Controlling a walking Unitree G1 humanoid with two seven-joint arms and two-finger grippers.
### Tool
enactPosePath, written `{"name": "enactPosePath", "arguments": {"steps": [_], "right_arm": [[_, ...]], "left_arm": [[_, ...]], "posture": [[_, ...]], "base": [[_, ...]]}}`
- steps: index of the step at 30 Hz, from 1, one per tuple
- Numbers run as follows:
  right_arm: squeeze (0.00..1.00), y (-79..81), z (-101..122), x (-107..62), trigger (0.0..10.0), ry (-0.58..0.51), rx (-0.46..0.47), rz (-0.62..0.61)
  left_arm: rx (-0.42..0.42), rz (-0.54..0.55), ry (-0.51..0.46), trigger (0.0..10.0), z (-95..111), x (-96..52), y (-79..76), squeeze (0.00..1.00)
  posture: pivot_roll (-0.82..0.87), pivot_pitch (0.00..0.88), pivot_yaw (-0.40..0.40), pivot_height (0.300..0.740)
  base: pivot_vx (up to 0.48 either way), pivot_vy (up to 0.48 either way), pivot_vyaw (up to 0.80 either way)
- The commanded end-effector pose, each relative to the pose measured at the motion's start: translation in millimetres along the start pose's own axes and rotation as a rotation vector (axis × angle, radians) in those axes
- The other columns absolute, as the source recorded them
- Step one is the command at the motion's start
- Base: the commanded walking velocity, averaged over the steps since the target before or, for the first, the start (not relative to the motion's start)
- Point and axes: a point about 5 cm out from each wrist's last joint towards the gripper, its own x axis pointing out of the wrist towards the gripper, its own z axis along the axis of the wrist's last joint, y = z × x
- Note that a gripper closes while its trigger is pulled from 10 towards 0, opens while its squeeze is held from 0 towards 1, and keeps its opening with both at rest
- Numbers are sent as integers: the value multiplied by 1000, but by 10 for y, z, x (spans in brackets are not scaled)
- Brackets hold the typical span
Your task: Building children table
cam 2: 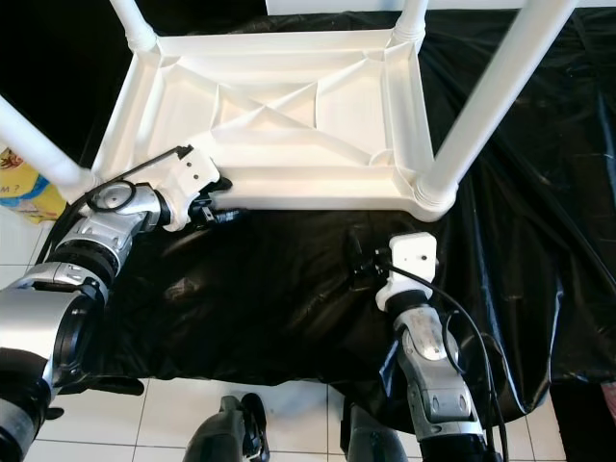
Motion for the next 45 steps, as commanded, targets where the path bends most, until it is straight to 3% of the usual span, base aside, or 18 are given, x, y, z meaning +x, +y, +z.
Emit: {"name": "enactPosePath", "arguments": {"steps": [1,10,11,14,15,17,20,21,22,24,25,28,31,32,37,38,43,45], "right_arm": [[0,-14,14,-15,10000,-12,-6,-8],[0,-48,99,22,10000,-57,-19,-76],[0,-27,87,35,10000,-55,-14,-76],[0,-27,87,35,10000,-55,-14,-76],[0,-21,85,41,10000,-55,-12,-76],[0,-16,70,72,10000,-56,-11,-76],[0,-16,70,72,10000,-56,-11,-76],[0,-17,62,86,10000,-56,-12,-77],[0,-17,62,86,10000,-56,-12,-77],[0,-19,58,164,10000,-60,-13,-78],[0,-18,59,189,10000,-61,-13,-78],[0,-13,61,237,10000,-64,-13,-73],[0,-12,61,250,10000,-65,-13,-72],[0,-10,58,265,10000,-64,-13,-71],[0,-2,49,300,10000,-63,-12,-65],[0,3,35,317,10000,-60,-13,-60],[0,6,9,346,10000,-54,-17,-56],[0,-20,-28,380,10000,-31,-24,-76]], "left_arm": [[-88,199,31,0,-201,-43,24,0],[-138,190,-60,0,-233,17,-151,0],[-152,181,-105,0,-195,68,-242,0],[-152,181,-105,0,-195,68,-242,0],[-159,175,-125,0,-176,88,-281,0],[-179,135,-193,0,-86,205,-529,0],[-179,135,-193,0,-86,205,-529,0],[-178,109,-227,0,-34,241,-650,0],[-178,109,-227,0,-34,241,-650,0],[-170,-15,-295,10000,103,351,-1117,0],[-174,-55,-314,10000,148,373,-1258,0],[-215,-86,-343,10000,209,402,-1415,0],[-235,-85,-354,10000,226,404,-1440,0],[-257,-78,-357,10000,240,404,-1454,1000],[-253,-38,-387,10000,299,357,-1427,1000],[-248,-6,-413,10000,340,304,-1404,0],[-249,46,-460,10000,409,177,-1389,0],[-282,120,-538,10000,471,-10,-1396,0]], "posture": [[-65,210,25,740],[-57,149,4,740],[-59,129,5,740],[-59,129,5,740],[-59,129,5,740],[-52,108,3,740],[-52,108,3,740],[-48,102,0,740],[-48,102,0,740],[-29,89,-12,740],[-28,88,-13,740],[-16,83,-22,740],[-16,83,-22,740],[-6,79,-29,740],[13,70,-42,740],[21,66,-47,740],[30,62,-53,740],[49,48,-66,740]], "base": [[0,0,0],[0,0,0],[0,0,0],[0,0,0],[0,0,0],[0,0,0],[0,0,0],[0,0,0],[0,0,0],[0,0,0],[0,0,0],[0,0,0],[0,0,0],[0,0,0],[0,0,0],[0,0,0],[0,0,0],[0,0,0]]}}
